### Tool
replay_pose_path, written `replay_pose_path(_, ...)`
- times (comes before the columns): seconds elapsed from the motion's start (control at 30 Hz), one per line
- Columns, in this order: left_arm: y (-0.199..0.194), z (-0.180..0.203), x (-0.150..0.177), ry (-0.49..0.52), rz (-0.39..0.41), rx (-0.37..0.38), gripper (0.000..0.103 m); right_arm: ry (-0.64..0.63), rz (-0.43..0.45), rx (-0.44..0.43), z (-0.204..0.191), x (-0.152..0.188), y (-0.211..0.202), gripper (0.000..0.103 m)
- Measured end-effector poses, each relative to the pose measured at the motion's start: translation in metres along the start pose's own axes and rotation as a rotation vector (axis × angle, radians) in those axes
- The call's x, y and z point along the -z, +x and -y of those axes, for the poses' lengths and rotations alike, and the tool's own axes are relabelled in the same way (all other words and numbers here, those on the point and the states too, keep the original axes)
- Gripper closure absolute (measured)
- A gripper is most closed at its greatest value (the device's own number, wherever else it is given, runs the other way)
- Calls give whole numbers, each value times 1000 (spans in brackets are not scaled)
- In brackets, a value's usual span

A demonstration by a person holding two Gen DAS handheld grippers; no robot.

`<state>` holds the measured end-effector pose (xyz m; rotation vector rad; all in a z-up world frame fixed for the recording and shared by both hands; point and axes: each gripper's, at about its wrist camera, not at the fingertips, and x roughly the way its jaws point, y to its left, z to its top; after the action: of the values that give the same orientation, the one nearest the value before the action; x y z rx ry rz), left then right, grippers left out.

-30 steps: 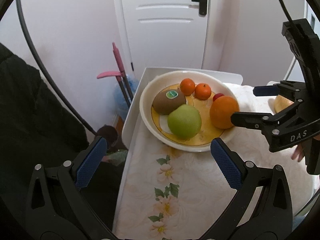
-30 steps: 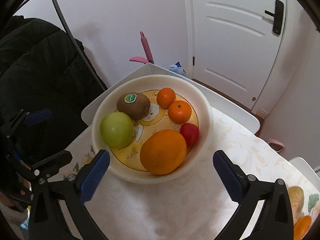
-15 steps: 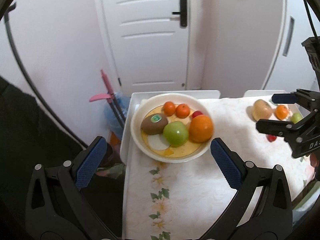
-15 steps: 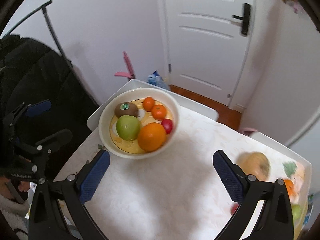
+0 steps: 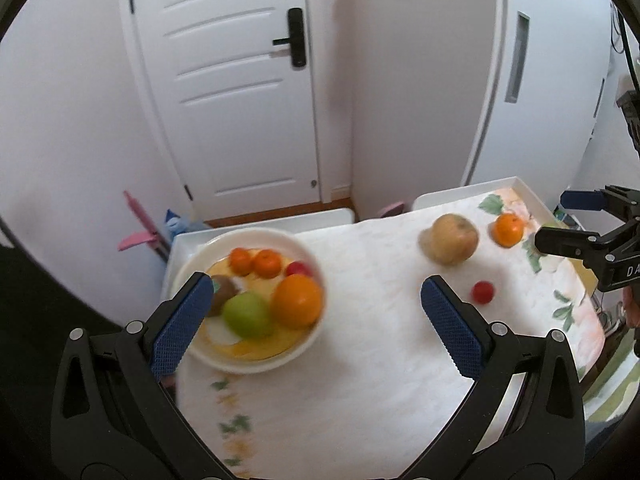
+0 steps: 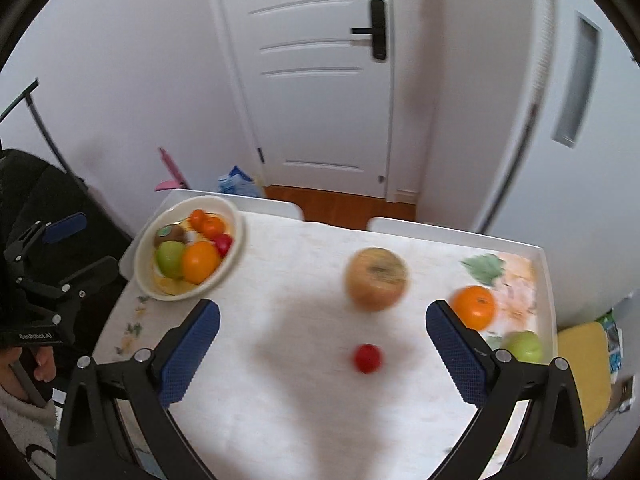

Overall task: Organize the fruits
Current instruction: 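Grasp the brown-yellow apple with the left gripper while the right gripper grasps the mandarin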

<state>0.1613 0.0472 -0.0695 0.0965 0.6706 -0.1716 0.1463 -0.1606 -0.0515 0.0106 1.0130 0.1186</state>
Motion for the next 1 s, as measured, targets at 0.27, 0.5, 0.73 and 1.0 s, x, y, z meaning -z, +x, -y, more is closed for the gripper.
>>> replay_pose_path(0.27,31,64,-14,-1,-22,24,0,2,-13,28,77,10,-1,0)
replay_pose_path(0.5,77,116,-19,4,-51,42,0,-13,-58,1,132,20,24,0)
replay_pose_path(0.73,123,151,-21,26,-73,40,0,-48,-89,-35,166,31,54,0)
replay_pose_path(1.0,170,169,-13,48,-123,31,0,-94,-110,-84,180,40,88,6)
